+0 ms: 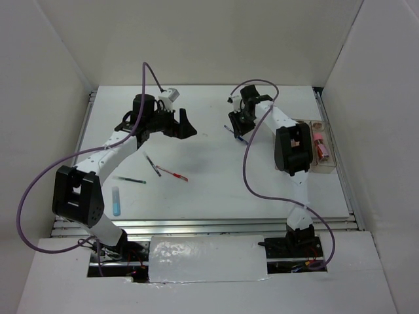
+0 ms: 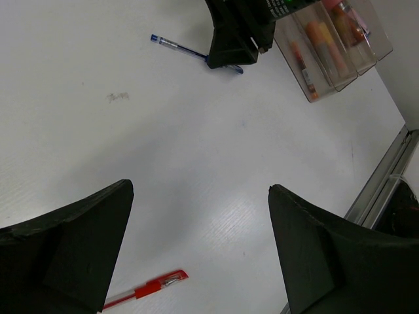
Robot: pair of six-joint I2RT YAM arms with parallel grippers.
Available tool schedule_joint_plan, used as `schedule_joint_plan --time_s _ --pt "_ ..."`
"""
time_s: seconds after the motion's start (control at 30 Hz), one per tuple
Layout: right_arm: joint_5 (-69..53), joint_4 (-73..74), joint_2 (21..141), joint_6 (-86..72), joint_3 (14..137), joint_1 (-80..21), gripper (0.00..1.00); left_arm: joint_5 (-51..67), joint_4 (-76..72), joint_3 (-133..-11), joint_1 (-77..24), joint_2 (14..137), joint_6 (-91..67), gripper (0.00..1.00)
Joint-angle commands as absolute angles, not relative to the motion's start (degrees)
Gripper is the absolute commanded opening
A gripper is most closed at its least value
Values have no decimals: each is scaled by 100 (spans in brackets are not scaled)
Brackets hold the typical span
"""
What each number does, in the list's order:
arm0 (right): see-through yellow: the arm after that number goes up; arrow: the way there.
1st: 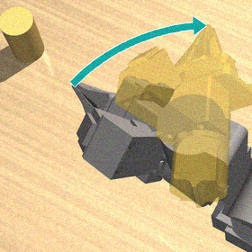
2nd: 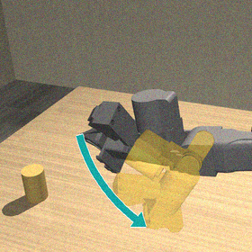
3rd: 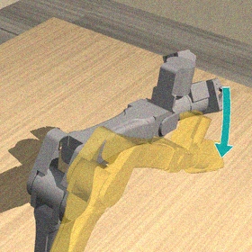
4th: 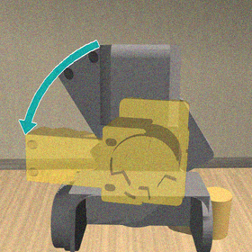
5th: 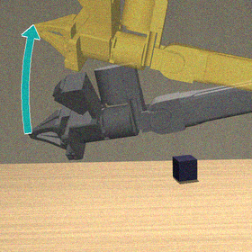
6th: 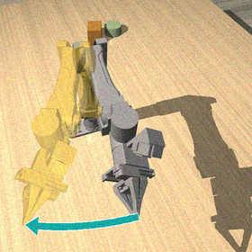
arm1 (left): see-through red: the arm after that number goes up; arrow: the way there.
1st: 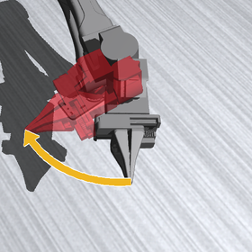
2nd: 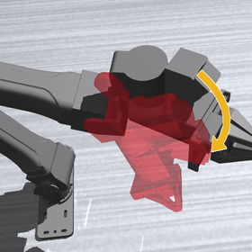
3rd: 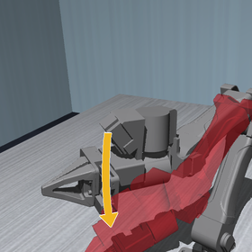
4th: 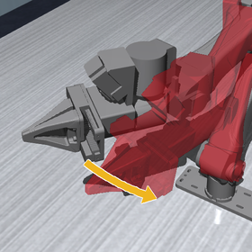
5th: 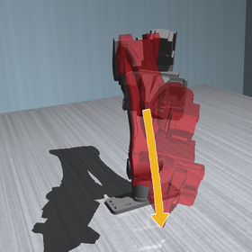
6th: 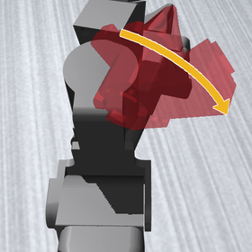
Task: Sort the stationery into containers
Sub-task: Pick up the pen from the center of the board.
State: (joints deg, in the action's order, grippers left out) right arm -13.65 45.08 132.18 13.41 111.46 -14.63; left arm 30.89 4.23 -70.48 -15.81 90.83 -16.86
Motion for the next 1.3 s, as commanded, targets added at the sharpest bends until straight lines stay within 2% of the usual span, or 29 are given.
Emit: schedule_joint_plan --time_s 0.0,0.33,0.57,0.67,0.77,0.8,0.97,1.27 --pt "-1117 4658 13210 1494 11575 -1538 44 3296 167 -7014 -1582 8851 -1661 97" --pt "-1081 5053 13641 1863 11751 -1564 39 3331 237 -7014 -1582 8903 -1626 97" --pt "-1169 5273 13755 1977 11839 -1591 40 3358 290 -7014 -1556 8973 -1608 97" --pt "-1187 5326 13764 2030 11848 -1617 32 3366 308 -7022 -1538 8991 -1617 96" --pt "-1116 5414 13764 2196 11752 -1687 18 3331 308 -7005 -1521 8974 -1643 96" --pt "-1099 5414 13729 2249 11673 -1705 9 3322 290 -7005 -1512 8965 -1670 96" --pt "-1063 4950 12799 2636 10637 -1828 2 3488 167 -6856 -1267 8825 -2161 95" --pt "-256 3534 9144 5236 7526 -2556 0 4490 518 -6337 -738 8201 -2557 94"
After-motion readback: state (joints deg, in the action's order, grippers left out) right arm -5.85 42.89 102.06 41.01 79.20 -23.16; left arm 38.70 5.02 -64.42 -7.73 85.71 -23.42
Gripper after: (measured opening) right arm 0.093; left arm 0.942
